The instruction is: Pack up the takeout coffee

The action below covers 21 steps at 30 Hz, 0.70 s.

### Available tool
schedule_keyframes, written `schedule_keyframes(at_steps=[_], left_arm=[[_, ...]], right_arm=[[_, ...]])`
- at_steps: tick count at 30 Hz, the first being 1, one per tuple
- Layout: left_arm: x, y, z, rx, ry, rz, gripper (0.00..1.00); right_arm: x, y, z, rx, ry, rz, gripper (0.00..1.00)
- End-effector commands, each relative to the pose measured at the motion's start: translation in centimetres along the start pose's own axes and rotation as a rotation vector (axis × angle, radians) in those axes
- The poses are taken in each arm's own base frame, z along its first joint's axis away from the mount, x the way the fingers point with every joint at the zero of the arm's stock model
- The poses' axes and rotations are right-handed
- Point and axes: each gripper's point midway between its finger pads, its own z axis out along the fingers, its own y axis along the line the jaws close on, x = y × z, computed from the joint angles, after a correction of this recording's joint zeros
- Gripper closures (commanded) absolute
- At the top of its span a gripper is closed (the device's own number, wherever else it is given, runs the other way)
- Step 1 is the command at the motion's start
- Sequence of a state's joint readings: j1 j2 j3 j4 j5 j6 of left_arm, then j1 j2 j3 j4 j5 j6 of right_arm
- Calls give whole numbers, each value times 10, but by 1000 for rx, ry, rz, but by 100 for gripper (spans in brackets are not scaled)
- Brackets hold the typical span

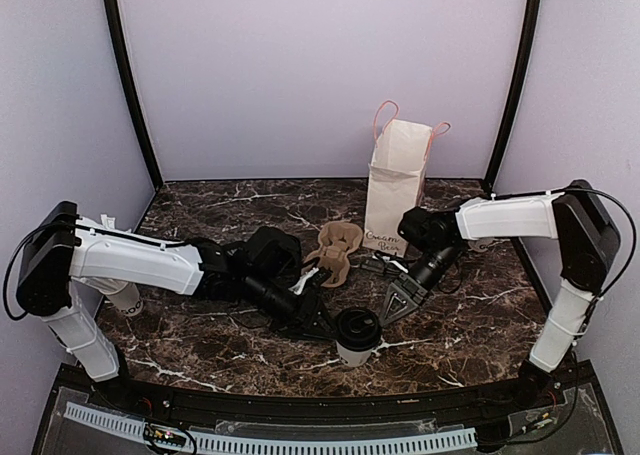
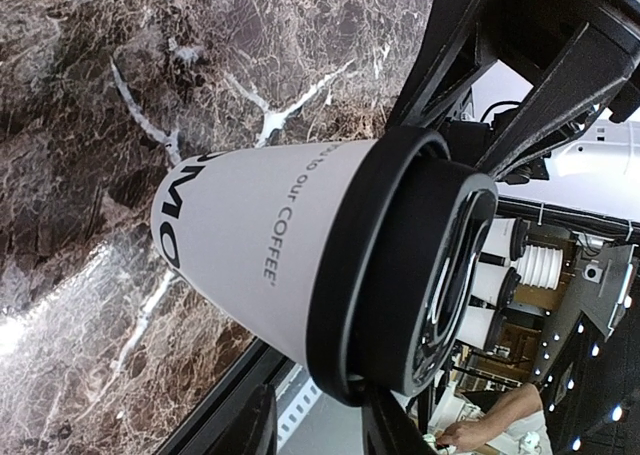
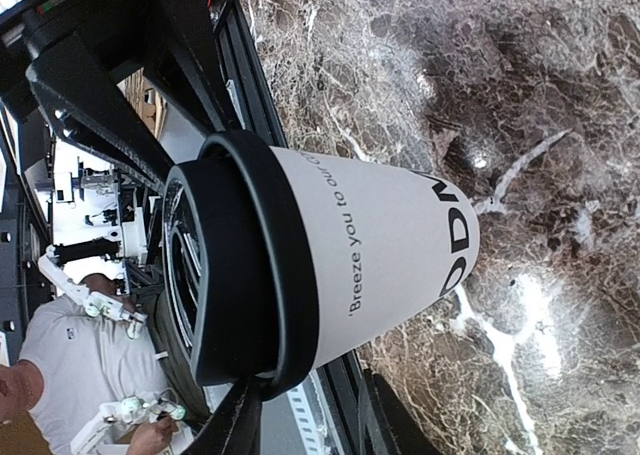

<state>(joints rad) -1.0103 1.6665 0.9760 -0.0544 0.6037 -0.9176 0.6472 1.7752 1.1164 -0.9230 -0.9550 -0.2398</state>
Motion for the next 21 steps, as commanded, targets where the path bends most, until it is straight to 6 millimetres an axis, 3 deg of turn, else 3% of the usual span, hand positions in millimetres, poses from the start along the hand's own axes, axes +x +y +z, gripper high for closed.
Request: schedule_keyframes(at_steps=[1, 5, 7, 11, 16, 18, 21], left_arm=[[0, 97, 10, -367, -69, -82, 70], [5, 105, 11, -384, -61, -101, 70], [2, 100, 7, -376, -80, -75, 69], [-21, 65, -9, -318, -176, 55, 68], [-52, -5, -49, -195, -391, 249, 64], [-56, -30, -62, -113, -451, 295, 61], [-59, -43, -68, -93, -464, 327, 60]], right_arm=[[36, -116, 26, 435, 204, 46, 67], [37, -123, 26, 452, 225, 56, 68], [28, -104, 25, 385, 199, 3, 68], [-1, -64, 9, 318, 115, -134, 64], [-28, -14, -17, 273, 23, -276, 55], [-35, 6, -23, 223, 1, -314, 54], [-42, 21, -28, 187, -22, -338, 52]])
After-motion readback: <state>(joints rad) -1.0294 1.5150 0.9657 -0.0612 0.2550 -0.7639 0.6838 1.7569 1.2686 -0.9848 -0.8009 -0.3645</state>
